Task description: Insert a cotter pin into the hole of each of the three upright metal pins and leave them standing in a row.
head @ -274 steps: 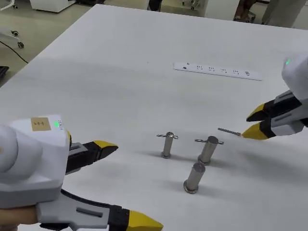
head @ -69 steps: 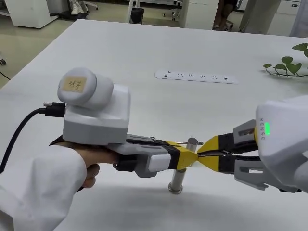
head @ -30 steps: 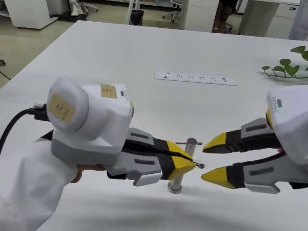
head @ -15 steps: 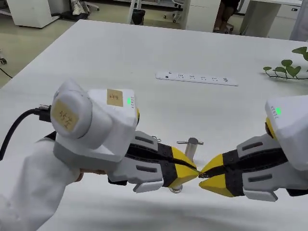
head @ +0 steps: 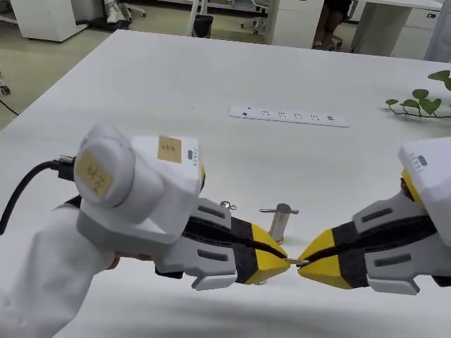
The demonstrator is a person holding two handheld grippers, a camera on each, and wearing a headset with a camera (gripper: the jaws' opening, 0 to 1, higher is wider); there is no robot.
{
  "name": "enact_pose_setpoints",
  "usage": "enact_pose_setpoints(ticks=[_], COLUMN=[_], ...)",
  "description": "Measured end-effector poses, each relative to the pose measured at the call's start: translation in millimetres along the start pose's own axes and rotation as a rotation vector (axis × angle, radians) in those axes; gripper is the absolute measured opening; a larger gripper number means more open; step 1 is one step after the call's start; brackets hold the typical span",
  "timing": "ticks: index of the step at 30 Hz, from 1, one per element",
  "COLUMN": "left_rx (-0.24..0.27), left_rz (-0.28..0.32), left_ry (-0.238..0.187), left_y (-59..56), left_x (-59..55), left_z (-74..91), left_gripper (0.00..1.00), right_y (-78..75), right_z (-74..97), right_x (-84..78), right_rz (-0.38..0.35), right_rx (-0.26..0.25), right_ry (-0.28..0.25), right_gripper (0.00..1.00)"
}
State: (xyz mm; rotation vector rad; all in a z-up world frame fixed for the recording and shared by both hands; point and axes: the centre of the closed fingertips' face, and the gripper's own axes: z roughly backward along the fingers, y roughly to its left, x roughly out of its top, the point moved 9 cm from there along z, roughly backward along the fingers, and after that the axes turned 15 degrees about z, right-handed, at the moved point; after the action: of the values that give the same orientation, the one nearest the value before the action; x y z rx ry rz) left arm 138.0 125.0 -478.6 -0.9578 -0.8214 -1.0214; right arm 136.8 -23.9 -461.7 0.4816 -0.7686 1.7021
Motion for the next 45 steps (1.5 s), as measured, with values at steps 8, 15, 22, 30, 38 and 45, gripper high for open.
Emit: enact_pose_setpoints(ticks=[8, 15, 22, 30, 38, 45], left_rx=[0.011, 0.074, 0.132, 0.122, 0.138, 0.130], left_rz=[-0.007, -0.006, -0.012, 0.003, 0.029, 0.044], left_ry=[-0.006, -0.017, -0.011, 0.028, 0.037, 0.042], left_y=[-0.6, 10.4, 20.9, 28.9, 38.3, 40.3], left_x=[0.8, -0.3, -1.0, -8.2, -14.5, -18.9], left_z=[-0.8, 1.5, -0.6, -8.3, -13.8, -16.6], left_gripper=[0.00, 0.21, 0.25, 0.23, 0.20, 0.17], right_y=[-3.4, -10.9, -15.2, -15.5, -15.7, -14.2], right_z=[5.1, 5.6, 3.8, -2.4, -4.2, -5.8], right_x=[1.4, -3.7, -19.3, -37.8, -42.2, -44.0], right_rz=[0.009, 0.026, 0.022, -0.026, -0.060, -0.072], right_rx=[0.012, -0.020, -0.040, -0.045, -0.057, -0.054], right_ry=[0.002, 0.039, 0.115, 0.146, 0.149, 0.145], right_gripper=[0.00, 0.00, 0.00, 0.00, 0.00, 0.00])
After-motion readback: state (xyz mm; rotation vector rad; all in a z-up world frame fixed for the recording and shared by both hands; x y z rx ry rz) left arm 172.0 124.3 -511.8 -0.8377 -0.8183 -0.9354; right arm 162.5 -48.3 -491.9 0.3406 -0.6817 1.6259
